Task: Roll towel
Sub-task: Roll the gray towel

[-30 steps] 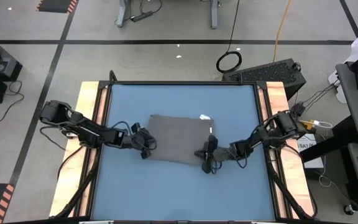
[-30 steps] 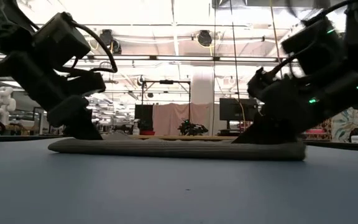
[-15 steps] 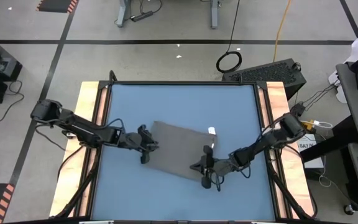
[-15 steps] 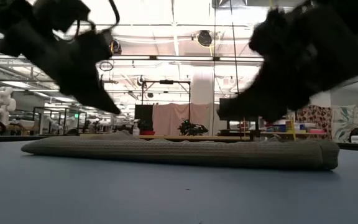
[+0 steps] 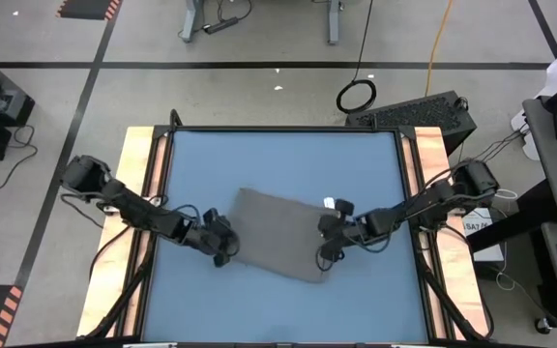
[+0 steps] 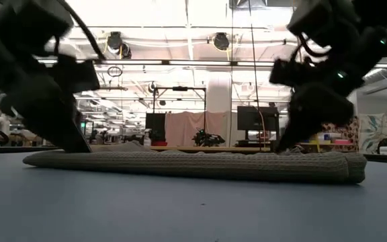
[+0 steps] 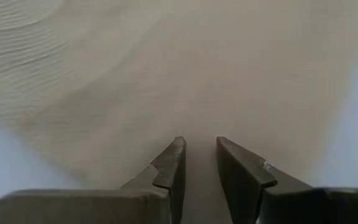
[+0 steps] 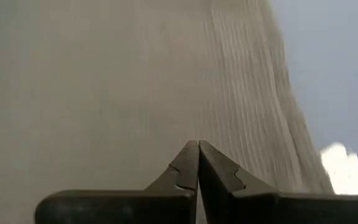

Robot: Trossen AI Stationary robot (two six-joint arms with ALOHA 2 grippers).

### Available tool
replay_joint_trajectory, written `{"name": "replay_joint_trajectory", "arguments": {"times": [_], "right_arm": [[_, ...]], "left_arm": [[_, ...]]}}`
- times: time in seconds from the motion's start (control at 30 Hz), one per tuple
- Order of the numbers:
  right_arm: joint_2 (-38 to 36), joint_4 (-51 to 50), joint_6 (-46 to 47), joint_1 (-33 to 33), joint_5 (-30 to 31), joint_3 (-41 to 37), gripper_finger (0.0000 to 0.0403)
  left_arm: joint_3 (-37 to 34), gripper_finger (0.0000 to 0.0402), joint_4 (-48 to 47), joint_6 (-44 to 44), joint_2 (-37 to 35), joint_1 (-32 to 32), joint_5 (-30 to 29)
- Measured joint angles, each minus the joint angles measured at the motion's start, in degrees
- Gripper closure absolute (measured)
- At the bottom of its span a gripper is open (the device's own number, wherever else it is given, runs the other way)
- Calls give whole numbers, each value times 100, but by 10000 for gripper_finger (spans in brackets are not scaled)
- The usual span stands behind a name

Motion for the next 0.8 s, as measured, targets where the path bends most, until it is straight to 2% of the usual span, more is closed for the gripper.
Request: {"name": "replay_joint_trajectory", "arguments": {"times": [0.13,0.4,0.6,0.8], "right_arm": [[338,-255,594,42,-41,2,399],[729,163,2288,502,89,22,399],[743,336,2800,795,259,139,399],[481,-275,1932,806,479,791,399]], "left_arm": [[-11,306,107,168,367,366,-577],[-13,306,278,1030,659,1253,-1506],[134,306,350,1759,667,1894,-1417],[498,306,352,1954,315,1860,-586]]}}
